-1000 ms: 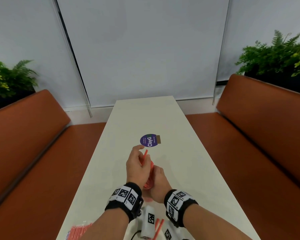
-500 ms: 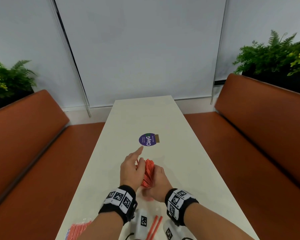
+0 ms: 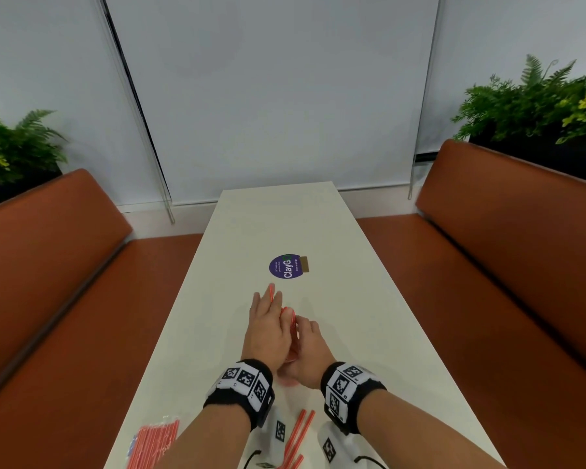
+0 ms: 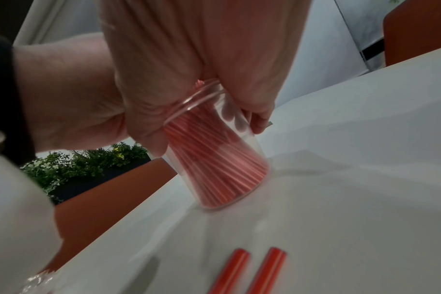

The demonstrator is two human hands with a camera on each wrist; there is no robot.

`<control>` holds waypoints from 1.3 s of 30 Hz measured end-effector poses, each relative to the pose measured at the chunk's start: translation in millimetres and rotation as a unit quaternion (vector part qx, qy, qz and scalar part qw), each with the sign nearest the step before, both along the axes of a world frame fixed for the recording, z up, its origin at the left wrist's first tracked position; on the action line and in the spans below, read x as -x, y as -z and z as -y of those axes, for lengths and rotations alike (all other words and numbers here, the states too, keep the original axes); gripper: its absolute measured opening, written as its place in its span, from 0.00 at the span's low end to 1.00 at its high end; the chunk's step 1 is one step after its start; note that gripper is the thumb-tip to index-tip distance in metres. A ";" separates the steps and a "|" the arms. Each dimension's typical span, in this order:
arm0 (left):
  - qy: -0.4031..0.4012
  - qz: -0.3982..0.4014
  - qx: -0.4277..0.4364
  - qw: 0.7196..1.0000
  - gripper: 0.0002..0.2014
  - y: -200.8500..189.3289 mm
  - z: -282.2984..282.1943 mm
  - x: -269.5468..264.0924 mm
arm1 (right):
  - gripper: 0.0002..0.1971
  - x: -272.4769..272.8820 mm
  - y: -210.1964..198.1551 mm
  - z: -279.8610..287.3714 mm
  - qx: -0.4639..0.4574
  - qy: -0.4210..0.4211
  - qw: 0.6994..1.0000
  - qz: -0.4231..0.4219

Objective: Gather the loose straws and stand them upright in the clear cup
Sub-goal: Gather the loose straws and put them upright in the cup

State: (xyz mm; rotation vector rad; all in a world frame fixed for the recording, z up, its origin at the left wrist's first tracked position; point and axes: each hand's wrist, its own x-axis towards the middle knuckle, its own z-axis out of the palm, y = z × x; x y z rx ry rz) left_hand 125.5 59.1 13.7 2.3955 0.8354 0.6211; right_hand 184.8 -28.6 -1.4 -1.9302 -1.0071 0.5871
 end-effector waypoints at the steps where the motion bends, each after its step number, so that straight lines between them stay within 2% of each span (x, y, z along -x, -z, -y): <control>1: -0.004 -0.014 0.010 1.000 0.25 -0.4 0.3 2.0 | 0.45 0.4 -0.1 0.7 -0.001 0.004 1.000 -0.003; 5: -0.024 -0.014 0.010 1.000 0.26 -1.7 2.9 9.9 | 0.46 0.2 -1.8 2.6 -0.004 0.006 1.000 -0.021; 8: -0.004 0.037 -0.027 0.999 0.21 2.6 4.0 14.4 | 0.45 0.5 -1.6 2.7 -0.003 0.007 1.000 -0.027; 11: 0.011 0.126 -0.048 0.991 0.17 4.0 2.3 18.5 | 0.44 0.2 -0.8 2.8 0.003 0.008 0.999 -0.034; 13: 0.018 0.172 -0.054 0.983 0.19 -1.1 0.4 16.7 | 0.44 -0.4 0.3 2.7 0.008 0.007 0.999 -0.033; 14: 0.024 0.169 -0.047 0.984 0.22 -5.2 -0.4 14.3 | 0.45 -0.8 0.8 2.7 0.011 0.007 0.999 -0.034; 17: 0.034 0.057 -0.013 0.998 0.26 -10.3 -1.5 6.9 | 0.45 -0.3 1.2 2.8 0.006 0.007 0.999 -0.036; 19: 0.036 0.002 -0.036 0.999 0.20 -3.8 -1.1 7.0 | 0.45 -0.2 2.1 2.8 -0.002 0.005 1.000 -0.023; 23: 0.006 0.024 -0.053 0.998 0.16 3.0 -1.3 11.1 | 0.46 0.6 4.9 3.4 -0.008 -0.003 1.000 -0.013; 27: -0.012 0.031 0.025 0.999 0.17 -11.4 1.6 9.2 | 0.41 4.2 4.0 3.5 0.010 -0.023 1.000 0.011; 30: -0.020 0.039 0.041 0.998 0.23 -26.7 12.8 16.9 | 0.52 4.9 1.3 2.6 0.055 -0.013 0.998 0.030; 32: -0.043 0.015 0.040 0.998 0.27 -36.9 21.2 29.5 | 0.61 5.0 -3.0 5.0 0.108 0.011 0.993 0.051; 34: -0.064 -0.020 0.035 0.997 0.31 -43.9 28.3 47.7 | 0.65 4.7 -11.7 13.9 0.140 0.055 0.986 0.068; 36: -0.076 -0.058 0.028 0.995 0.34 -46.4 38.3 70.5 | 0.57 5.5 -19.8 30.7 0.173 0.079 0.975 0.118; 37: -0.071 -0.086 0.025 0.993 0.35 -45.6 44.9 83.7 | 0.51 7.5 -21.5 40.9 0.191 0.065 0.968 0.151; 39: -0.034 -0.168 0.028 0.985 0.35 -39.6 58.8 110.5 | 0.43 16.7 -23.4 61.5 0.215 -0.033 0.953 0.210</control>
